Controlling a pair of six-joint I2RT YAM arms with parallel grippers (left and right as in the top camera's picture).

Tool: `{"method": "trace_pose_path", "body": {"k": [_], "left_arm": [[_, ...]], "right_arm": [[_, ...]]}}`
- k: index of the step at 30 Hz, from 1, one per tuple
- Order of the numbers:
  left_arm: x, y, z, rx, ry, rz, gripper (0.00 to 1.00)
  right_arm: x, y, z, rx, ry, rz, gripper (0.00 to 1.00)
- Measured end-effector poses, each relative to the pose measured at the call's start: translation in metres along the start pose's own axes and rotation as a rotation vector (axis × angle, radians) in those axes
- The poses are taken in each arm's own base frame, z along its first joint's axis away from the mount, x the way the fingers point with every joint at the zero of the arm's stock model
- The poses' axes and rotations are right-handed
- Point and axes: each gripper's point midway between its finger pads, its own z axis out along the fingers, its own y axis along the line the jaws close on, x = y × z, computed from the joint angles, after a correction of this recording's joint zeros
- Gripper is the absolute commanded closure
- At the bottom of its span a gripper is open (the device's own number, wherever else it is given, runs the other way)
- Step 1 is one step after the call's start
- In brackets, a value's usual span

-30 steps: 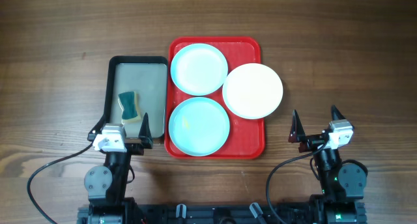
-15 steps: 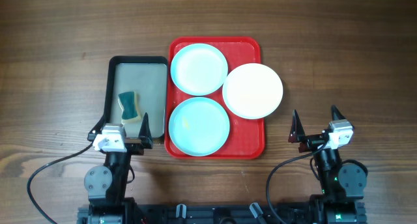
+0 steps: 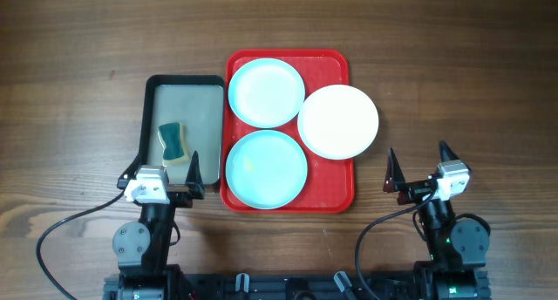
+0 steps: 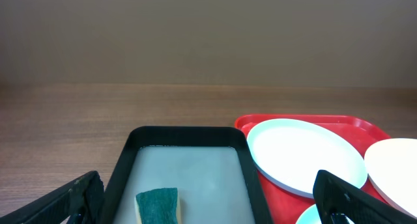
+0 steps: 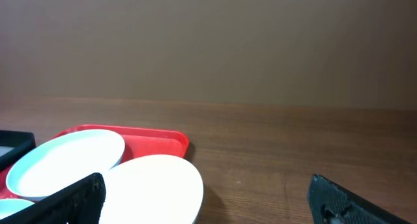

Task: Clean dirty plates on tray and stack at the side
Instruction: 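Raise both grippers from rest toward the trays, then grasp the green sponge with left gripper, plate rim with right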

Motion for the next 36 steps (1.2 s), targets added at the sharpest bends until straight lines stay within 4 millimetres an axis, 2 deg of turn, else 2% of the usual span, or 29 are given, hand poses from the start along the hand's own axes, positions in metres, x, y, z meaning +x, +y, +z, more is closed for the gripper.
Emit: {"method": "trace_pose_path", "body": {"k": [3, 7, 9, 12, 16, 17, 19, 20, 22, 23, 24, 25, 26, 28, 29, 30, 32, 33, 34, 35, 36], "left_arm": [[0.000, 0.000, 0.000, 0.000, 0.000, 0.000, 0.00], [-0.006, -0.011, 0.000, 0.061, -0.026, 0.003, 0.00], [-0.002, -0.013, 0.000, 0.075, -0.006, 0.001, 0.00], [-0.002, -0.015, -0.001, 0.090, -0.007, 0.001, 0.00], [-0.001, -0.022, -0.003, 0.127, 0.020, -0.102, 0.00], [-0.005, -0.024, -0.006, 0.133, 0.043, -0.150, 0.00], [-0.023, -0.026, -0.013, 0.127, 0.069, -0.193, 0.00], [-0.041, -0.026, -0.018, 0.117, 0.081, -0.206, 0.00], [-0.084, -0.025, -0.025, 0.092, 0.109, -0.226, 0.00], [-0.109, -0.026, -0.025, 0.085, 0.129, -0.234, 0.00], [-0.120, -0.026, -0.024, 0.081, 0.141, -0.236, 0.00], [-0.130, -0.026, -0.024, 0.063, 0.231, -0.253, 0.00], [-0.147, -0.026, -0.015, 0.054, 0.286, -0.261, 0.00], [-0.155, -0.025, -0.004, 0.033, 0.380, -0.276, 0.00], [-0.160, -0.023, 0.012, 0.024, 0.432, -0.283, 0.00], [-0.158, -0.022, 0.022, 0.017, 0.458, -0.287, 0.00], [-0.138, -0.020, 0.030, 0.003, 0.544, -0.298, 0.00], [-0.117, -0.020, 0.035, -0.004, 0.634, -0.312, 0.24], [-0.100, -0.020, 0.041, -0.010, 0.705, -0.323, 0.45], [-0.091, -0.019, 0.043, -0.017, 0.743, -0.335, 0.52], [-0.080, -0.018, 0.043, -0.031, 0.793, -0.343, 0.52]], "right_arm": [[0.000, 0.002, 0.000, -0.011, 0.000, 0.046, 0.00], [0.002, 0.012, 0.000, -0.069, 0.028, 0.568, 0.00], [0.006, 0.008, 0.001, -0.036, 0.044, 0.679, 0.00], [0.014, 0.009, 0.004, -0.030, 0.081, 0.735, 0.00], [0.025, 0.031, 0.002, -0.138, 0.195, 0.600, 0.00], [0.017, 0.033, 0.002, -0.151, 0.205, 0.574, 0.00], [-0.011, 0.036, 0.004, -0.166, 0.220, 0.525, 0.01], [-0.037, 0.039, 0.007, -0.180, 0.245, 0.493, 0.01], [-0.078, 0.046, 0.017, -0.209, 0.338, 0.461, 0.00], [-0.085, 0.049, 0.020, -0.216, 0.406, 0.458, 0.00], [-0.089, 0.050, 0.024, -0.221, 0.462, 0.452, 0.00], [-0.096, 0.052, 0.030, -0.223, 0.585, 0.452, 0.00], [-0.096, 0.054, 0.034, -0.224, 0.695, 0.447, 0.00], [-0.088, 0.055, 0.034, -0.216, 0.871, 0.454, 0.00], [-0.082, 0.055, 0.047, -0.215, 0.968, 0.459, 0.00], [-0.066, 0.055, 0.055, -0.212, 1.042, 0.468, 0.00], [-0.036, 0.061, 0.054, -0.213, 1.183, 0.479, 0.00], [-0.007, 0.073, 0.057, -0.245, 1.304, 0.459, 0.00], [0.009, 0.084, 0.057, -0.282, 1.363, 0.427, 0.00], [0.015, 0.092, 0.059, -0.307, 1.381, 0.402, 0.01], [0.021, 0.108, 0.063, -0.357, 1.382, 0.363, 0.09]]}}
